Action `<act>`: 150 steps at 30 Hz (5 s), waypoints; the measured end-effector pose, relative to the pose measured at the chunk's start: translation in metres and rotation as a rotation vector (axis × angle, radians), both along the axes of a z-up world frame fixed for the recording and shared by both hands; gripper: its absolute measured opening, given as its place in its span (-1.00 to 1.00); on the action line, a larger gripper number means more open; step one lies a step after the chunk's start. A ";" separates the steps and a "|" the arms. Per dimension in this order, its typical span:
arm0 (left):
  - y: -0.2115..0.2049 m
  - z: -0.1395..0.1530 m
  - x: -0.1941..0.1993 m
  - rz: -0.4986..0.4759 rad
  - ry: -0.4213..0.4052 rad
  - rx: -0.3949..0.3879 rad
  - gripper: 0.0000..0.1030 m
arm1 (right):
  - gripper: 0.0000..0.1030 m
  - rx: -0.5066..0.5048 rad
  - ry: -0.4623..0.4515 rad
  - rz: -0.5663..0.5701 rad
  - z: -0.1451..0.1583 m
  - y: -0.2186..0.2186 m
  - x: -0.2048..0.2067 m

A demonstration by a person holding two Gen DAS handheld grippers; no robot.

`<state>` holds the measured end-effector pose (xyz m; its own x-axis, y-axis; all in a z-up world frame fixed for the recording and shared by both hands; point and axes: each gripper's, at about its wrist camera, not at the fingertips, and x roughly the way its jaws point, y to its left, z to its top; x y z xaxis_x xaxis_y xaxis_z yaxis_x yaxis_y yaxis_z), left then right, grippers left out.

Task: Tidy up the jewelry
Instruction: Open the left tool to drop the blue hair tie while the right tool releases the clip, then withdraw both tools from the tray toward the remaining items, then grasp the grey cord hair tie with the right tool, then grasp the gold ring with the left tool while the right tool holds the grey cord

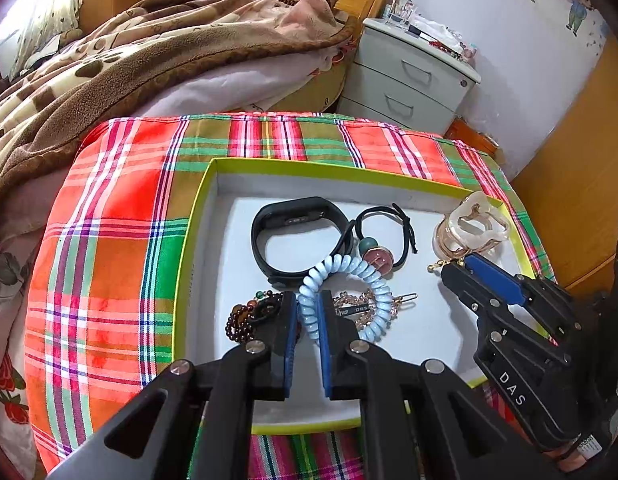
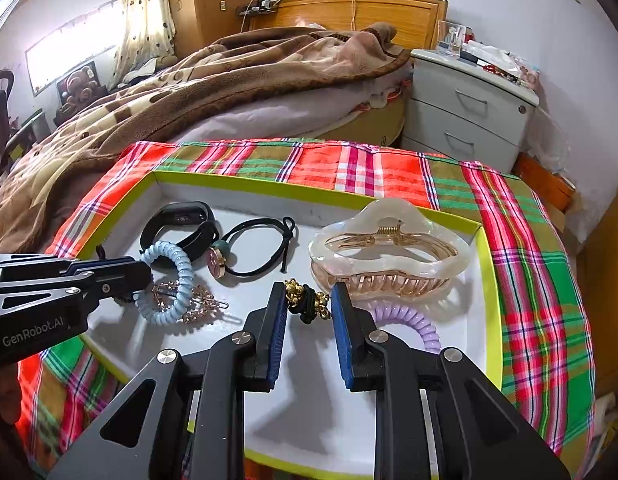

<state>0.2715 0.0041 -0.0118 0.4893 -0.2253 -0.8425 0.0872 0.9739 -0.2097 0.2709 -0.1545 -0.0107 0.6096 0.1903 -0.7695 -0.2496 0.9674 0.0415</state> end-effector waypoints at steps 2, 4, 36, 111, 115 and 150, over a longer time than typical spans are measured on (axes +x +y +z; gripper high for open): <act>0.000 0.000 0.000 -0.001 -0.001 0.001 -0.67 | -0.55 0.001 0.004 0.000 -0.001 0.000 0.000; -0.001 0.001 0.000 -0.004 -0.004 0.003 -0.52 | -0.55 0.002 0.003 -0.001 -0.001 0.001 0.001; 0.009 0.034 -0.056 0.038 -0.143 0.128 -0.10 | -0.20 0.098 -0.065 -0.030 0.030 -0.011 -0.046; 0.024 -0.006 -0.154 -0.058 -0.039 -0.135 0.02 | -0.93 0.096 -0.128 0.134 0.034 -0.009 -0.160; 0.003 -0.005 -0.148 -0.109 -0.044 -0.076 0.02 | -0.93 0.112 -0.129 0.100 0.033 -0.023 -0.162; -0.069 -0.010 -0.143 -0.288 -0.112 0.165 -0.54 | -0.93 0.178 -0.133 0.051 0.029 -0.053 -0.161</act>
